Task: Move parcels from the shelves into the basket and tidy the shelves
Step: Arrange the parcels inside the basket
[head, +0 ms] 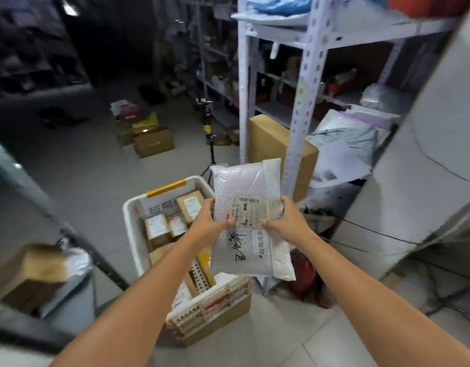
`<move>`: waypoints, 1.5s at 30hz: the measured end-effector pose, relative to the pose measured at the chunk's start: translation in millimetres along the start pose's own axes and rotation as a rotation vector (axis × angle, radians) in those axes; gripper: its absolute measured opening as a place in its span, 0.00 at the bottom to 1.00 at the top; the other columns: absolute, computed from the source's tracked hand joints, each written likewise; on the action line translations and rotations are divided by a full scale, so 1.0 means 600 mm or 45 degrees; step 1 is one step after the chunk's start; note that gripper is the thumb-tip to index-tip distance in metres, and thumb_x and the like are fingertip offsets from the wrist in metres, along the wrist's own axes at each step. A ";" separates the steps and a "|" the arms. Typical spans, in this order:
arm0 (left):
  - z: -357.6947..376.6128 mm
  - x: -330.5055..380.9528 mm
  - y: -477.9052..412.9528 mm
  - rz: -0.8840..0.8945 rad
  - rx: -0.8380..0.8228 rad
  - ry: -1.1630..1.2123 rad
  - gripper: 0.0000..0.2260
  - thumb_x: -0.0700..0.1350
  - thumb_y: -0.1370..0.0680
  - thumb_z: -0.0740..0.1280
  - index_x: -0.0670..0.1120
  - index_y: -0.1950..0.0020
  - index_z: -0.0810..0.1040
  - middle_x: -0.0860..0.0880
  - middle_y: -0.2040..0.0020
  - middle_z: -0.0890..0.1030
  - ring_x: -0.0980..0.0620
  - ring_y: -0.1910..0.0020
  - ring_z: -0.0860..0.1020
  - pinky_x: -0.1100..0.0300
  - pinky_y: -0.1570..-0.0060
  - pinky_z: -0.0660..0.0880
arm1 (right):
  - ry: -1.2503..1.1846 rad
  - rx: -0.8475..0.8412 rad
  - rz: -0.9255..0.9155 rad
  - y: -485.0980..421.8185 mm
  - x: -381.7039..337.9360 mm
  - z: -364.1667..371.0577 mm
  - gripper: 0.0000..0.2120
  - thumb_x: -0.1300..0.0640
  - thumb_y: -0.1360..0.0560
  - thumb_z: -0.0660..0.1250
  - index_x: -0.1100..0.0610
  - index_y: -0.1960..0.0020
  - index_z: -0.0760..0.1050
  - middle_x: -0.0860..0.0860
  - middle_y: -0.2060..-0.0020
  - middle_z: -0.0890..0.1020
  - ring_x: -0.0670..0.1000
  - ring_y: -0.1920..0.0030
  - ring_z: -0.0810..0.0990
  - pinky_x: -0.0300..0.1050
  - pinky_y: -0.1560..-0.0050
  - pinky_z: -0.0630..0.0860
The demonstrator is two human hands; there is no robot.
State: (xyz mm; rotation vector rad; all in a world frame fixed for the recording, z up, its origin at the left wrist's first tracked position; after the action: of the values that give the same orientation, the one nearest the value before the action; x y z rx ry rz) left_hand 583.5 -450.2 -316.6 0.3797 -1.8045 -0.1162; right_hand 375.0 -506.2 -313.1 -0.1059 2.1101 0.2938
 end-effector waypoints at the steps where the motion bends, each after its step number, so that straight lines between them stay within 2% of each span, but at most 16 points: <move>1: -0.019 -0.006 -0.006 -0.017 0.029 0.020 0.31 0.40 0.25 0.74 0.50 0.28 0.61 0.49 0.38 0.78 0.52 0.44 0.78 0.60 0.53 0.76 | -0.004 -0.042 -0.022 -0.021 -0.010 0.020 0.35 0.60 0.31 0.78 0.54 0.30 0.63 0.46 0.46 0.78 0.50 0.42 0.79 0.49 0.39 0.76; 4: -0.074 -0.026 -0.034 -0.076 0.147 0.029 0.31 0.40 0.26 0.74 0.50 0.28 0.62 0.53 0.41 0.78 0.53 0.44 0.78 0.52 0.42 0.76 | -0.032 -0.164 -0.072 -0.085 -0.036 0.077 0.33 0.61 0.31 0.78 0.53 0.33 0.65 0.46 0.46 0.80 0.50 0.43 0.80 0.52 0.39 0.77; 5: -0.090 -0.032 -0.044 -0.079 0.193 0.034 0.31 0.40 0.26 0.74 0.50 0.28 0.62 0.53 0.41 0.78 0.52 0.43 0.78 0.52 0.41 0.76 | -0.030 -0.205 -0.087 -0.107 -0.042 0.096 0.32 0.61 0.31 0.78 0.53 0.34 0.65 0.45 0.46 0.80 0.49 0.43 0.80 0.52 0.39 0.78; 7: -0.118 -0.045 -0.059 -0.114 0.263 0.049 0.31 0.39 0.26 0.74 0.50 0.28 0.62 0.55 0.44 0.76 0.53 0.43 0.77 0.58 0.47 0.77 | -0.021 -0.298 -0.106 -0.148 -0.054 0.132 0.30 0.62 0.31 0.78 0.53 0.37 0.65 0.44 0.48 0.79 0.49 0.43 0.80 0.52 0.40 0.78; 10: -0.152 -0.067 -0.070 -0.182 0.332 0.084 0.31 0.36 0.25 0.72 0.50 0.28 0.62 0.57 0.47 0.75 0.54 0.46 0.77 0.64 0.55 0.76 | -0.008 -0.430 -0.135 -0.200 -0.068 0.189 0.30 0.62 0.31 0.78 0.54 0.36 0.65 0.44 0.48 0.79 0.50 0.43 0.80 0.52 0.39 0.78; 13: -0.188 -0.103 -0.085 -0.242 0.413 0.121 0.33 0.35 0.26 0.72 0.47 0.26 0.61 0.51 0.40 0.77 0.51 0.42 0.78 0.57 0.48 0.78 | 0.011 -0.529 -0.173 -0.236 -0.077 0.248 0.33 0.59 0.32 0.79 0.53 0.34 0.64 0.49 0.43 0.80 0.52 0.40 0.79 0.56 0.38 0.77; 15: -0.213 -0.130 -0.094 -0.291 0.463 0.152 0.34 0.35 0.26 0.72 0.48 0.26 0.60 0.52 0.42 0.77 0.52 0.45 0.78 0.52 0.44 0.77 | 0.031 -0.590 -0.177 -0.257 -0.080 0.289 0.32 0.59 0.32 0.79 0.50 0.36 0.64 0.50 0.40 0.79 0.53 0.39 0.79 0.58 0.38 0.77; 18: -0.249 -0.176 -0.114 -0.351 0.515 0.174 0.34 0.38 0.26 0.73 0.51 0.26 0.61 0.52 0.40 0.77 0.50 0.43 0.77 0.48 0.42 0.77 | 0.065 -0.672 -0.151 -0.286 -0.085 0.349 0.31 0.61 0.31 0.78 0.50 0.36 0.65 0.46 0.45 0.79 0.50 0.41 0.79 0.49 0.41 0.78; 20: -0.273 -0.210 -0.136 -0.379 0.543 0.201 0.33 0.37 0.26 0.73 0.51 0.26 0.61 0.50 0.38 0.76 0.50 0.42 0.77 0.55 0.47 0.77 | 0.086 -0.699 -0.133 -0.307 -0.087 0.387 0.30 0.61 0.31 0.78 0.51 0.37 0.65 0.44 0.48 0.78 0.49 0.44 0.80 0.43 0.46 0.76; 23: -0.305 -0.261 -0.176 -0.400 0.545 0.243 0.34 0.36 0.26 0.73 0.50 0.25 0.61 0.48 0.34 0.75 0.50 0.44 0.77 0.62 0.54 0.75 | 0.132 -0.728 -0.116 -0.339 -0.080 0.444 0.29 0.60 0.30 0.78 0.49 0.37 0.64 0.45 0.48 0.79 0.49 0.46 0.80 0.41 0.49 0.75; 28: -0.346 -0.338 -0.248 -0.482 0.500 0.282 0.34 0.37 0.26 0.73 0.51 0.25 0.60 0.50 0.39 0.76 0.51 0.45 0.76 0.61 0.56 0.76 | 0.205 -0.748 -0.037 -0.402 -0.058 0.533 0.31 0.59 0.30 0.78 0.53 0.33 0.66 0.48 0.45 0.82 0.50 0.45 0.82 0.48 0.41 0.78; 31: -0.363 -0.387 -0.297 -0.522 0.479 0.299 0.34 0.38 0.26 0.73 0.52 0.25 0.60 0.49 0.34 0.75 0.48 0.41 0.78 0.49 0.45 0.79 | 0.217 -0.739 -0.016 -0.445 -0.037 0.579 0.30 0.59 0.32 0.79 0.54 0.35 0.69 0.47 0.45 0.82 0.50 0.45 0.82 0.53 0.39 0.78; 34: -0.376 -0.431 -0.341 -0.562 0.470 0.293 0.35 0.39 0.26 0.73 0.52 0.24 0.59 0.50 0.33 0.74 0.47 0.38 0.77 0.43 0.40 0.77 | 0.215 -0.747 0.019 -0.483 -0.017 0.620 0.29 0.60 0.30 0.78 0.53 0.35 0.66 0.48 0.46 0.81 0.50 0.45 0.81 0.50 0.40 0.78; 40: -0.390 -0.509 -0.426 -0.607 0.531 0.305 0.36 0.40 0.25 0.73 0.53 0.22 0.58 0.50 0.31 0.74 0.48 0.38 0.77 0.50 0.44 0.77 | 0.201 -0.788 0.073 -0.569 0.030 0.700 0.30 0.62 0.29 0.77 0.52 0.34 0.65 0.49 0.45 0.81 0.52 0.44 0.81 0.45 0.46 0.78; 43: -0.392 -0.542 -0.464 -0.623 0.557 0.343 0.35 0.40 0.25 0.72 0.52 0.23 0.59 0.49 0.31 0.74 0.49 0.38 0.76 0.57 0.50 0.78 | 0.241 -0.816 0.085 -0.609 0.050 0.737 0.30 0.62 0.29 0.76 0.53 0.34 0.64 0.49 0.46 0.79 0.53 0.44 0.80 0.46 0.45 0.78; 45: -0.395 -0.563 -0.486 -0.630 0.582 0.345 0.34 0.39 0.25 0.73 0.52 0.23 0.60 0.49 0.32 0.74 0.49 0.38 0.76 0.56 0.49 0.78 | 0.267 -0.825 0.087 -0.630 0.064 0.761 0.31 0.62 0.29 0.76 0.54 0.33 0.63 0.51 0.44 0.79 0.53 0.43 0.79 0.47 0.43 0.78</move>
State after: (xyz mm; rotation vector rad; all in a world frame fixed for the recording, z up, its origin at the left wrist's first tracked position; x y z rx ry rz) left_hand 940.9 -589.7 -645.5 1.1122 -1.4276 0.0070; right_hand 804.4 -755.6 -639.1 -0.4608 2.1488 1.0381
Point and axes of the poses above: each hand's wrist, its own y-axis away from the middle knuckle, its own z-axis out of the palm, x = y × z, the point moved 5 cm from there along -y, towards the middle knuckle
